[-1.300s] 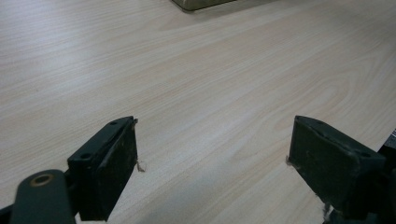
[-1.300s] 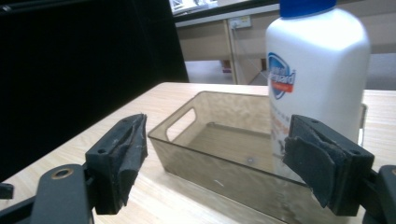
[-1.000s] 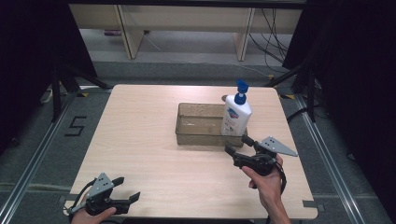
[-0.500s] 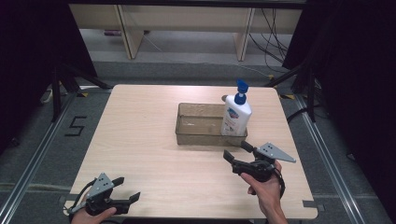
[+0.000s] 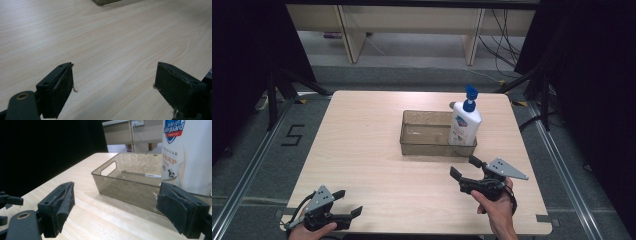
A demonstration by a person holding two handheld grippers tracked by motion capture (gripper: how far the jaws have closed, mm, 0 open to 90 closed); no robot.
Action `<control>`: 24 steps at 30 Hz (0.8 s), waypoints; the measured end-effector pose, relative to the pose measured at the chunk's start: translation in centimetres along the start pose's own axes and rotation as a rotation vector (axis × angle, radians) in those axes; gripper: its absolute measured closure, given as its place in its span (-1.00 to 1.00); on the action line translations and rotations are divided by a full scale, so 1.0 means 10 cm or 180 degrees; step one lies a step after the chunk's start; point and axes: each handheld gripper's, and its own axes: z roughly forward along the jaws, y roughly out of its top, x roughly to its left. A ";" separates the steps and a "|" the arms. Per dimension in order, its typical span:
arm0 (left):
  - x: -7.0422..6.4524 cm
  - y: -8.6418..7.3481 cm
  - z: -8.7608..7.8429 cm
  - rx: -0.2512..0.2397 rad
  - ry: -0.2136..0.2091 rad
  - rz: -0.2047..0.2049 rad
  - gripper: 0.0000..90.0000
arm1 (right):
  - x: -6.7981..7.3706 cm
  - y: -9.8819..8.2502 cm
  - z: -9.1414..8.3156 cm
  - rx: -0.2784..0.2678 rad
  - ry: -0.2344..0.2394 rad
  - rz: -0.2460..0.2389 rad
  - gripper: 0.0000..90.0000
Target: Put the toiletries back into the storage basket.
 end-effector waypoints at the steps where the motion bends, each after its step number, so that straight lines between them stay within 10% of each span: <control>1: 0.00 0.00 0.00 -0.0003 -0.0007 0.0003 -0.67 | 0.00 -0.01 0.00 -0.0010 0.0005 -0.0001 -0.67; 24: -0.02 0.00 0.00 -0.0002 -0.0013 0.0008 -0.67 | 0.05 -0.19 -0.14 0.0098 0.0014 0.0039 -0.66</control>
